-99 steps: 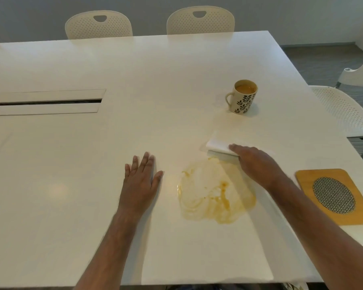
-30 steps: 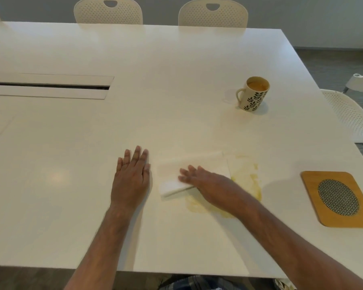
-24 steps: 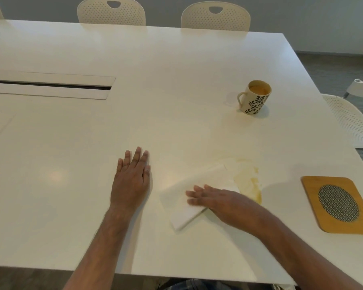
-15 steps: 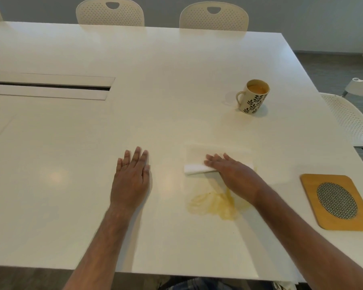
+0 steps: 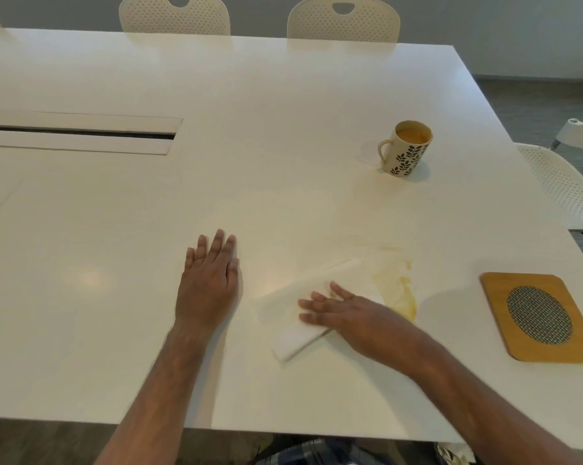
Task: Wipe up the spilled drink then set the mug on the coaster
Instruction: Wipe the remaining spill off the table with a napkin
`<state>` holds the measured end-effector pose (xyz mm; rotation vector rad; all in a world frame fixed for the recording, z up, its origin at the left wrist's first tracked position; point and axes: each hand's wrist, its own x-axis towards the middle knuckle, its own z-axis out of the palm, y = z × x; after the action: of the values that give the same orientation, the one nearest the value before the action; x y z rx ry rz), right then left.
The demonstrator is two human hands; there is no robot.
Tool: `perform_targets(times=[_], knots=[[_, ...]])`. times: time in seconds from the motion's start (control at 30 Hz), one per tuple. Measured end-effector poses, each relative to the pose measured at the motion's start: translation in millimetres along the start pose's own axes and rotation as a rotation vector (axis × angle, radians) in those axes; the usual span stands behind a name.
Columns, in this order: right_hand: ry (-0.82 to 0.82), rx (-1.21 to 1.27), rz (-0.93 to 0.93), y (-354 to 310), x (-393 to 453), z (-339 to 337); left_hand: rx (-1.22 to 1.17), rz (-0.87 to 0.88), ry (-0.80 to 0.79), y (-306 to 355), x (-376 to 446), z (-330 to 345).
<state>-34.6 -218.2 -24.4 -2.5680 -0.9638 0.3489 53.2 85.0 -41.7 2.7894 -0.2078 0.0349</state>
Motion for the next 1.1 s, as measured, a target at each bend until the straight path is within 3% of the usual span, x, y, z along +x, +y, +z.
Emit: perform_targets(times=[0.1, 0.3, 0.67, 0.97, 1.1], knots=[[0.039, -0.064, 0.134, 37.4, 0.4, -13.8, -0.002, -0.003, 0.001, -0.3, -0.4, 1.0], [0.321, -0.094, 0.475, 83.4, 14.6, -46.4, -0.003, 0.004, 0.005, -0.3, -0.2, 1.4], [0.24, -0.078, 0.185, 7.7, 5.6, -3.2, 0.031, 0.053, -0.037, 9.8, -11.5, 7.6], [0.393, -0.061, 0.534, 89.4, 4.8, -44.2, 0.004, 0.037, -0.022, 12.8, -15.2, 11.0], [0.376, -0.065, 0.445, 67.0, 41.3, -35.2, -0.031, 0.005, 0.005, 12.0, -15.1, 12.3]])
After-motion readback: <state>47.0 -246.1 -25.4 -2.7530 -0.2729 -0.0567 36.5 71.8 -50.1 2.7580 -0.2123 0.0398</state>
